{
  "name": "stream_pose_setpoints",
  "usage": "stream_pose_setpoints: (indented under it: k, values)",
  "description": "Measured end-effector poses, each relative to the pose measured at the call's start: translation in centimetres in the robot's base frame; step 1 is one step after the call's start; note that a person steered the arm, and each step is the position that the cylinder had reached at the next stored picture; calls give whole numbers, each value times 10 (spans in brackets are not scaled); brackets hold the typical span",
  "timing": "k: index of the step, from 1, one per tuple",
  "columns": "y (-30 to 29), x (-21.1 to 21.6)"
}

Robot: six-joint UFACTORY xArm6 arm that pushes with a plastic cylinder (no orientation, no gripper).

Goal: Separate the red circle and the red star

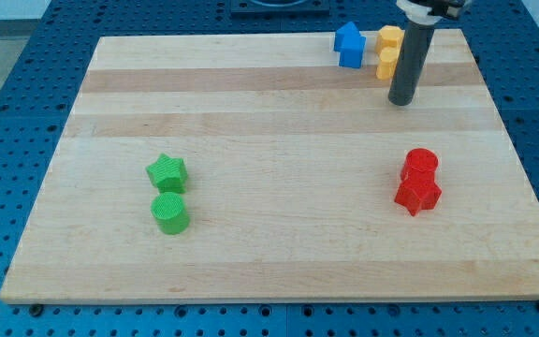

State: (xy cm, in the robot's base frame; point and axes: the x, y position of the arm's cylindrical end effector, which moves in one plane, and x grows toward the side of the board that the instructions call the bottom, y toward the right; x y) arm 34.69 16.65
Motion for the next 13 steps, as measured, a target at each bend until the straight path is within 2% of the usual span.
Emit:
stream_pose_setpoints:
  k: [1,2,3,5,6,7,9,10,11,13]
  values:
    - [0,0]
    - [-55,32]
    - [-97,120]
    - [-104,182]
    - [-85,239]
    - [-82,239]
    - [18,239]
    - [18,225]
    - [18,174]
    - [18,121]
